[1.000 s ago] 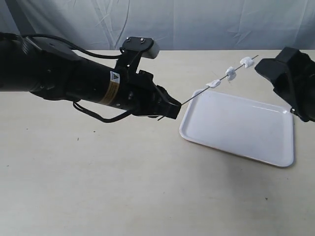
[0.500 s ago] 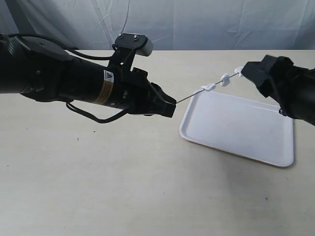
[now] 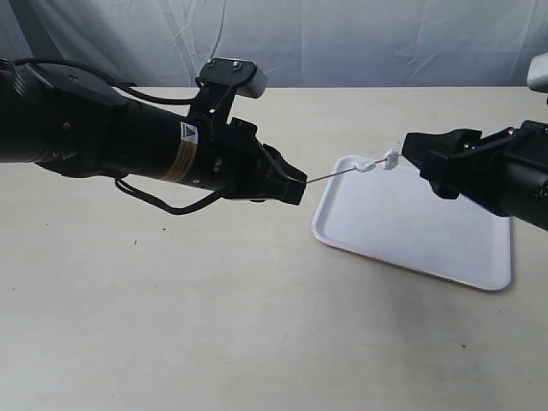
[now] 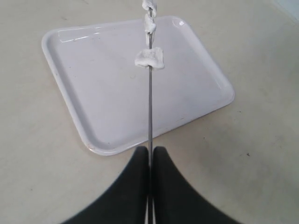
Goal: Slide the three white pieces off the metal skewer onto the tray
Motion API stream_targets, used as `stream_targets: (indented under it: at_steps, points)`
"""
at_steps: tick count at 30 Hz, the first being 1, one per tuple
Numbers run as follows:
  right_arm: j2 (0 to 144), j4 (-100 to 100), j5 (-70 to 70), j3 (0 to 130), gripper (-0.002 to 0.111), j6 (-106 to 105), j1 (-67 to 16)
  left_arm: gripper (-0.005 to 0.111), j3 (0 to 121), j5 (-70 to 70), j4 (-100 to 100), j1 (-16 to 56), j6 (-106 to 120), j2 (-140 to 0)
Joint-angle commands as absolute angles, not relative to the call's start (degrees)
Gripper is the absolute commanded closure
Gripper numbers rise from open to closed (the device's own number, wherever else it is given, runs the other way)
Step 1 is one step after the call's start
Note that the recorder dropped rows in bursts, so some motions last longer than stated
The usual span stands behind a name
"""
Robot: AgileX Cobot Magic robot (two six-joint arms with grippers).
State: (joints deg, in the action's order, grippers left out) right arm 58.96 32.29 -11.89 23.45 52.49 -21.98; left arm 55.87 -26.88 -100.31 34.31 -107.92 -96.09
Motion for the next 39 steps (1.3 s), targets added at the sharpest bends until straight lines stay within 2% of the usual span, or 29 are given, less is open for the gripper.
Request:
stream_targets:
  at_steps: [1, 19, 24, 28, 33, 39]
  points:
    - [59.15, 32.91, -12.62, 23.23, 0.05, 52.11, -21.69, 0.107, 55.65, -27.03, -99.95, 34.18, -107.76, -95.65]
    - [59.15, 32.61, -16.92, 23.56, 0.05, 52.11, -21.69, 0.107, 55.65, -27.2, -99.88, 34.18, -106.61, -95.65]
    - [59.15, 18.83, -23.65, 23.8, 0.05, 60.26, -21.69, 0.107, 55.65, -26.82, -99.88, 34.18, -106.49, -95.65]
    - [59.15, 12.88, -22.81, 23.8, 0.05, 61.78, -21.69, 0.107, 55.65, -26.55, -99.55, 34.18, -106.49, -95.65]
    - [59.15, 9.55, -15.33, 23.8, 0.05, 61.78, -21.69, 0.107, 55.65, -26.55, -98.84, 34.18, -106.49, -95.65]
    - [59.15, 4.94, -15.32, 23.8, 0.05, 61.52, -21.69, 0.107, 55.65, -26.89, -98.95, 34.18, -106.49, -95.65]
